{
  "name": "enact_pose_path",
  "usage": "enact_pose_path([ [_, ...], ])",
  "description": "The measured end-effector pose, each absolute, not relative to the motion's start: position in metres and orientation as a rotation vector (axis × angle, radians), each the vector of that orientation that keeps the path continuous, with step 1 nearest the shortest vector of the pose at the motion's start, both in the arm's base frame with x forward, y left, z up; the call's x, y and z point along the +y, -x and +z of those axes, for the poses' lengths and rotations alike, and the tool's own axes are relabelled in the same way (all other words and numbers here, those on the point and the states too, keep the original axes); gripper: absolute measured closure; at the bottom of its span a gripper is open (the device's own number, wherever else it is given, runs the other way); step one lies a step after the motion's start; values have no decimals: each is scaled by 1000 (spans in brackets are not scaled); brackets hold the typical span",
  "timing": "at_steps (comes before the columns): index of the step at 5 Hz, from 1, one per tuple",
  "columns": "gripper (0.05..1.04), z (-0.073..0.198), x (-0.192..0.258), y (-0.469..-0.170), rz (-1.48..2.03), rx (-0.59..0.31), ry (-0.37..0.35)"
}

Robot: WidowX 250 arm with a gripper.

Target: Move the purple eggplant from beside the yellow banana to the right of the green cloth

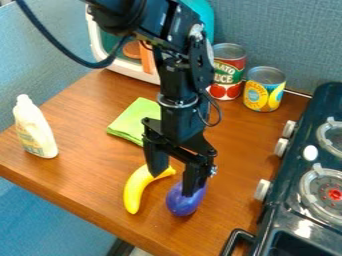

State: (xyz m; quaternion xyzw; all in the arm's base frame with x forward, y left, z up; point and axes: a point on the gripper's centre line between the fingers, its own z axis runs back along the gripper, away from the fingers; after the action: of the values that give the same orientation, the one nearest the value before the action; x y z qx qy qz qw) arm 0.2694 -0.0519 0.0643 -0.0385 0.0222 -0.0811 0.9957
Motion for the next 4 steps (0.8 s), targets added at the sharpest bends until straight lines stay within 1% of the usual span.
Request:
enact_pose_path([
  [1,83,54,-53,-273,-142,81,71],
  [2,83,45,-65,-277,-166,139,30],
  [3,121,33,-69,-279,-171,183,13],
  [4,266,22,-70,-282,-177,217,-13],
])
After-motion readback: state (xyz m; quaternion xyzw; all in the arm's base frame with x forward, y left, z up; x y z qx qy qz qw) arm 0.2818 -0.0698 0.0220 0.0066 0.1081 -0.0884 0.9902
